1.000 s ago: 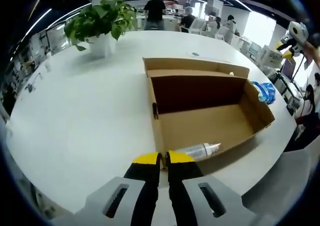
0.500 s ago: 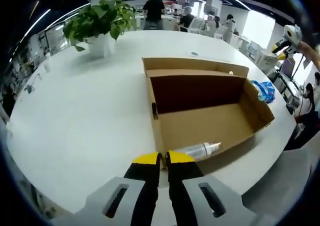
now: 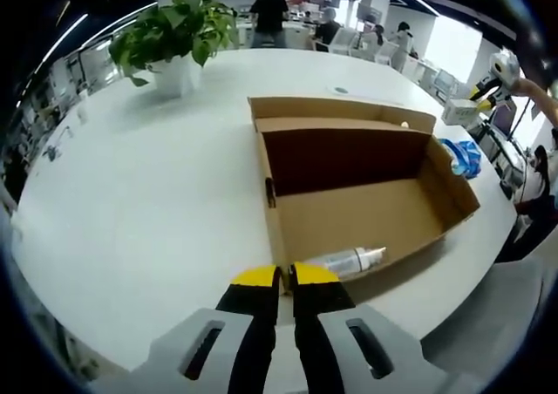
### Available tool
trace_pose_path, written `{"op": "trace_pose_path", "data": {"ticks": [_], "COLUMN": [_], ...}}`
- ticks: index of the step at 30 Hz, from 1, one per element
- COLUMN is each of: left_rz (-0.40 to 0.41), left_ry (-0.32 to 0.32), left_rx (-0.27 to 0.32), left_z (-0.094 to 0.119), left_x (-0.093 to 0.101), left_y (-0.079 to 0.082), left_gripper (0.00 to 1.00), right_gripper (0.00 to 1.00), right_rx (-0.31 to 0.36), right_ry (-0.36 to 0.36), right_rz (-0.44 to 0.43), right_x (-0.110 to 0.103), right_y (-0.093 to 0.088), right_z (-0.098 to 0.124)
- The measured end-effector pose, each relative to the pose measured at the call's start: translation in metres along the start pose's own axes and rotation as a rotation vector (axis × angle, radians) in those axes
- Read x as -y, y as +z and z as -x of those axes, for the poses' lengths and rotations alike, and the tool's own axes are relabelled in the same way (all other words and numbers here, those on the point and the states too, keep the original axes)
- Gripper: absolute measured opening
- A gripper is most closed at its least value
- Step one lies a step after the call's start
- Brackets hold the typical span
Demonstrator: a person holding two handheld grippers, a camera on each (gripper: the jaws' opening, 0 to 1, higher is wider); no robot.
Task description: Operate the shoe box by opening the lid, removing the specified soft item, and placing it in the target area until the item is outside and the box remains undamaged.
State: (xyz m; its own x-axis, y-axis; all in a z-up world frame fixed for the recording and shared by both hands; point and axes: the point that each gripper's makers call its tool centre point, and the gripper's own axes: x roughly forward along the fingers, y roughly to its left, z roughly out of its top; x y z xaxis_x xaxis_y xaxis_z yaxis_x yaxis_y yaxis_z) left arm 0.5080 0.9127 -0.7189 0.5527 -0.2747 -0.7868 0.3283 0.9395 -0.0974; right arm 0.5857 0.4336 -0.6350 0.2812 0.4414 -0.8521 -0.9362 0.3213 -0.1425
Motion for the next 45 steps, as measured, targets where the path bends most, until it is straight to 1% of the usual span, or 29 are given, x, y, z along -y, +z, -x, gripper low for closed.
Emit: {"op": "trace_pose_path", "data": {"ticks": [5,13,16,17,18,19,24,30,33,37,39,41,43,44,45], "left_rz": [0.003,-0.005,-0.006,-0.006,-0.006,-0.005,-0.003,-0.002,-0.004,-0.008,-0.01,-0.012,-0.013,-0.014,-0.014], "left_ry": [0.001,0.009,0.008,0.008,0.009,0.01,0.014,0.022,0.025,0.028,0.029,0.03,0.031,0.031,0.031], "left_rx": [-0.005,-0.022,-0.029,-0.03,-0.031,-0.033,-0.04,-0.049,-0.052,-0.059,-0.062,-0.065,-0.066,-0.067,-0.069], "left_z": [0.0,-0.001,-0.001,-0.001,-0.001,-0.001,-0.001,-0.002,-0.002,-0.002,-0.002,-0.002,-0.002,-0.002,-0.002], "left_x": [0.0,0.0,-0.001,-0.001,-0.001,-0.001,-0.001,-0.001,-0.001,-0.001,-0.001,-0.001,-0.001,-0.001,0.0], "left_y": [0.0,0.0,0.0,0.0,0.0,0.0,0.0,0.0,-0.001,-0.001,-0.001,-0.001,-0.001,-0.001,-0.001], "left_gripper": [0.02,0.02,0.02,0.02,0.02,0.02,0.02,0.02,0.02,0.02,0.02,0.02,0.02,0.02,0.02], "right_gripper": [0.15,0.15,0.15,0.15,0.15,0.15,0.15,0.15,0.15,0.15,0.15,0.15,0.15,0.15,0.15], "right_rx": [-0.029,-0.057,-0.077,-0.081,-0.09,-0.093,-0.118,-0.141,-0.168,-0.177,-0.217,-0.219,-0.242,-0.266,-0.269], "right_ry": [0.003,0.016,0.013,0.013,0.015,0.016,0.024,0.023,0.033,0.035,0.038,0.039,0.041,0.044,0.046], "right_rz": [-0.003,-0.027,-0.036,-0.038,-0.042,-0.045,-0.063,-0.068,-0.055,-0.046,0.0,-0.005,0.029,0.054,0.058], "right_x": [0.006,0.012,0.018,0.019,0.02,0.02,0.024,0.028,0.027,0.029,0.031,0.03,0.031,0.031,0.03], "right_y": [-0.018,-0.041,-0.054,-0.056,-0.062,-0.064,-0.084,-0.102,-0.112,-0.119,-0.13,-0.133,-0.14,-0.145,-0.146], "right_z": [-0.007,-0.018,-0.022,-0.023,-0.024,-0.024,-0.029,-0.032,-0.033,-0.034,-0.035,-0.037,-0.037,-0.038,-0.039]}}
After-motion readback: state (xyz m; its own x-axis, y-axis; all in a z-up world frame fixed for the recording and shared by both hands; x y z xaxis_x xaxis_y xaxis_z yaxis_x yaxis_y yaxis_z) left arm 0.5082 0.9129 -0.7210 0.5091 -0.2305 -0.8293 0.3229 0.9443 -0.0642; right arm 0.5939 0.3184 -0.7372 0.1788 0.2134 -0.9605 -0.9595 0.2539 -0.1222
